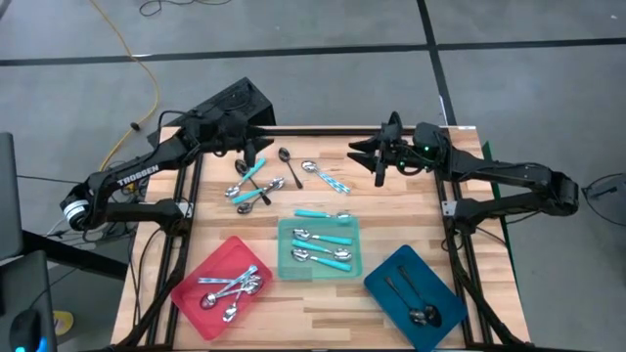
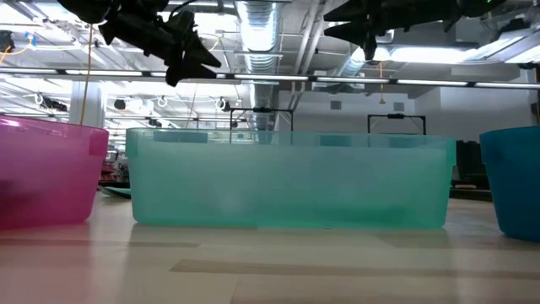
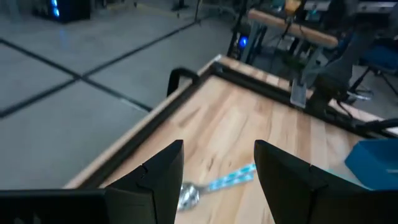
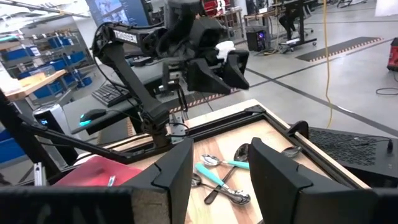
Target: Sort silverware by color (type)
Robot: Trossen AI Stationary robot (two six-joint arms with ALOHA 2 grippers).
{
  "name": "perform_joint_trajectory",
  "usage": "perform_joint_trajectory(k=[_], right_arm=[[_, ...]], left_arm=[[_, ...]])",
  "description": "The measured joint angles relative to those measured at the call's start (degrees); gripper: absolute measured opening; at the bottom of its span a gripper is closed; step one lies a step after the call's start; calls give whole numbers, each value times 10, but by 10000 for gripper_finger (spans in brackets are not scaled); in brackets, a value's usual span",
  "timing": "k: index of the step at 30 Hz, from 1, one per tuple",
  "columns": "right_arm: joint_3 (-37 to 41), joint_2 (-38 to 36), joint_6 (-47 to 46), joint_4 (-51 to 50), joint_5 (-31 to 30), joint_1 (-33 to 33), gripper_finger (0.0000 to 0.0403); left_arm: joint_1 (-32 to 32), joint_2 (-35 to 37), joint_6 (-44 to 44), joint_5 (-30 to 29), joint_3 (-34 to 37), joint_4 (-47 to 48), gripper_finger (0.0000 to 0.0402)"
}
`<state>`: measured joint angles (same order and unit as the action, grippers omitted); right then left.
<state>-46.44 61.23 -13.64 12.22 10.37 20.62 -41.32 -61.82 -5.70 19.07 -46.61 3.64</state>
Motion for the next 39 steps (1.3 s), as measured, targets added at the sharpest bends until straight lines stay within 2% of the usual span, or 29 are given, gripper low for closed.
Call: perform_joint_trajectory(k=[8,12,19,25,34,39], right_arm=[[0,0,16,-12,0,9,173],[0,0,20,-18,-3,13,173],[0,0,12,-17,-3,43,173],[0,0,-12,-21,0,63,173],[0,0,-14,-28,3,101,173],[0,0,-14,-26,3,119,173]], left_arm=[[-23,0,-23,2,0,-68,181],[-43,0,-57,28,0,-115,181],[-45,-15,-38,31,0,-129,181],[-46,-40,-107,43,0,-152,181],[-48,-42,-104,11,0,-219,181],[-49,-42,-97,-8,0,-216,181]])
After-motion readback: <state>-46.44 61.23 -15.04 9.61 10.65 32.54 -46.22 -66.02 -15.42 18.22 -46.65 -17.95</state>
